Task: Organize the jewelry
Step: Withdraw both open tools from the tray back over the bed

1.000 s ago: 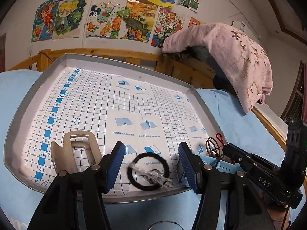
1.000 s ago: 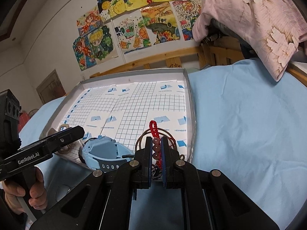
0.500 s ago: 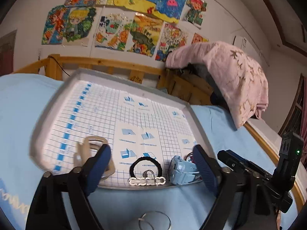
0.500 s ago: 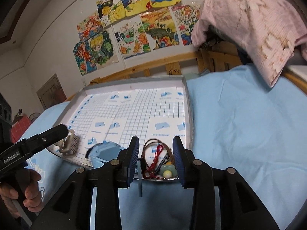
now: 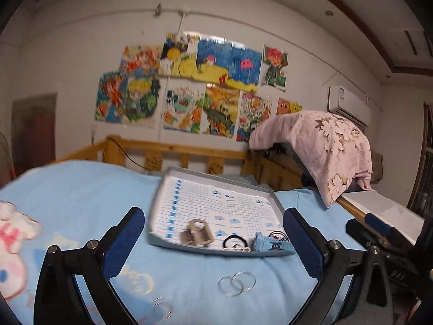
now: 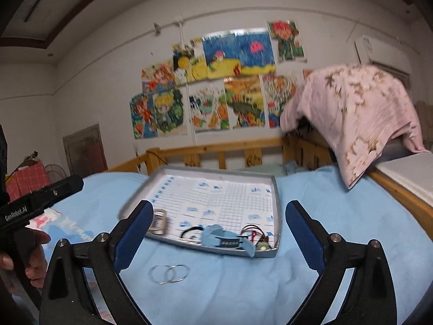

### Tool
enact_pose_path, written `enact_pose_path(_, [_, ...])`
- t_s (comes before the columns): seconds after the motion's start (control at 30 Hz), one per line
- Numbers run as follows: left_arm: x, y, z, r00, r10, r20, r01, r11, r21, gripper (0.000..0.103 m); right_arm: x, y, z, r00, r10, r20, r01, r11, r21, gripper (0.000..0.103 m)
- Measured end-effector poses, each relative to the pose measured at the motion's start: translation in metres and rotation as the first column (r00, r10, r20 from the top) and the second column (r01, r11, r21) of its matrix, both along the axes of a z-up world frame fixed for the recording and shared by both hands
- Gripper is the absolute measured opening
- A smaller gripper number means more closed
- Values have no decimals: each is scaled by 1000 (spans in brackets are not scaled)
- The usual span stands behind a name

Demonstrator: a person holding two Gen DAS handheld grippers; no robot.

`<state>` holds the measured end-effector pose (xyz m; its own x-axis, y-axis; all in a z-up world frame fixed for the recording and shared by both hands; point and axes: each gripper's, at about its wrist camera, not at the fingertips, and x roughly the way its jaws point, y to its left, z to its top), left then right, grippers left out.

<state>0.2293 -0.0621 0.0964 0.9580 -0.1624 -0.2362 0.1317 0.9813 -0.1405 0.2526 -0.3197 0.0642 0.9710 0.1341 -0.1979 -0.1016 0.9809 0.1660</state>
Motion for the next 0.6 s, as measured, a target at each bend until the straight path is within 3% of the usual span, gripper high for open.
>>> enact_pose_path(0.3, [-91,39,-7,998,41,43,-40,999,-5,103,-96,31,6,994,7,105,-5,1000,-18,101])
enact_pose_path(0.6, [-153,63,-30,997,69,39,-70,997,30,103,-167,55,-6,987,-14,161,22,999,-45,101])
